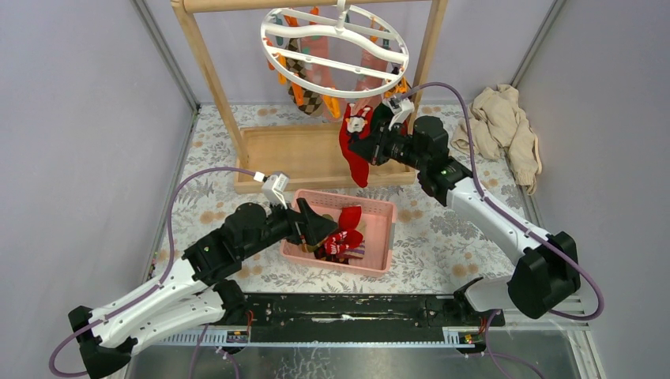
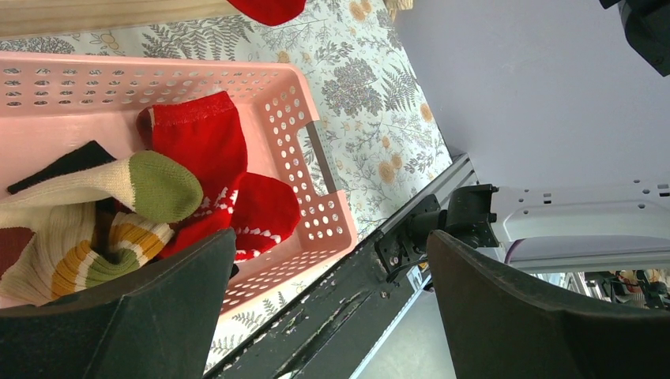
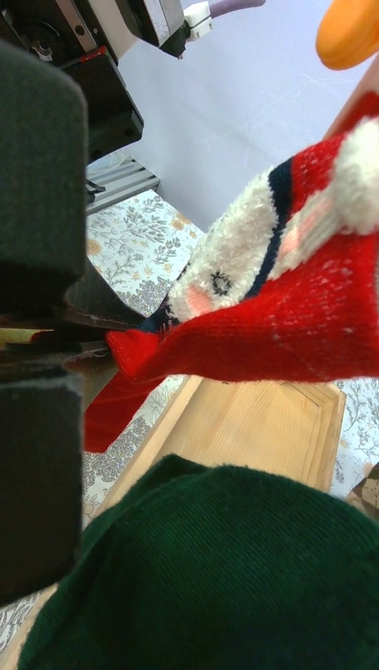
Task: Remove the socks clipped to the hanger
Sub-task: Remove the sock from the hanger.
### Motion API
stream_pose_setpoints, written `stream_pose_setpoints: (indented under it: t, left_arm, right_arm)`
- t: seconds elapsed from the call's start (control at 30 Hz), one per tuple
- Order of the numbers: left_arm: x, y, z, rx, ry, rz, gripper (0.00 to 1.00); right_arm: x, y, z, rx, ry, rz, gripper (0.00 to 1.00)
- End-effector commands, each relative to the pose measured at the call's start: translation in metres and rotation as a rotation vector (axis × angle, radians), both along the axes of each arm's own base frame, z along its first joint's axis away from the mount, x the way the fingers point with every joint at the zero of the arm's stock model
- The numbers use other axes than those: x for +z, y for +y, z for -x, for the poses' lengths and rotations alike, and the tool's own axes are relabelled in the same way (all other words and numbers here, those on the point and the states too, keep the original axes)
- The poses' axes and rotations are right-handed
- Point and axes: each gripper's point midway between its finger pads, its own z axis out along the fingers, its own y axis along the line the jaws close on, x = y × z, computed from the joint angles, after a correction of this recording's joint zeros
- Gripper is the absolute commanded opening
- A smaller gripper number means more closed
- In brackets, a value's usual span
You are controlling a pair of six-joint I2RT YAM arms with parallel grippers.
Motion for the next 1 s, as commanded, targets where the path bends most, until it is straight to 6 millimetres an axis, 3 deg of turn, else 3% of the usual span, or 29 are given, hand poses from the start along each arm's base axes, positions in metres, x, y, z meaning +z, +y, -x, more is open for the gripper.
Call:
stream_pose_setpoints:
  t: [0.0, 0.23, 0.33, 0.53, 0.97]
  left_arm:
    - [0.011, -0.007, -0.002, -0.011, -0.034, 0.049, 0.99]
    - [0.012, -0.006, -0.001, -0.010, -0.039, 0.053, 0.99]
    - [0.010, -0.004, -0.001, -0.008, -0.039, 0.052, 0.99]
    - [0.011, -0.005, -0.002, -0.008, -0.053, 0.046, 0.99]
    - [0.045, -0.034, -0.037, -0.011, -0.230, 0.015, 0.98]
  right_arm:
    - [0.017, -0.003, 0.008, 0.006, -0.055, -0.010, 0.04]
    - [0.013, -0.004, 0.008, -0.002, -0.047, -0.005, 0.24]
    - [0.007, -0.004, 0.007, -0.010, -0.037, 0.003, 0.27]
    - [0.010, -0.002, 0.011, 0.009, -0.032, -0.021, 0.08]
    - [0.041, 0.007, 0.049, 0.175, 0.007, -0.104, 0.06]
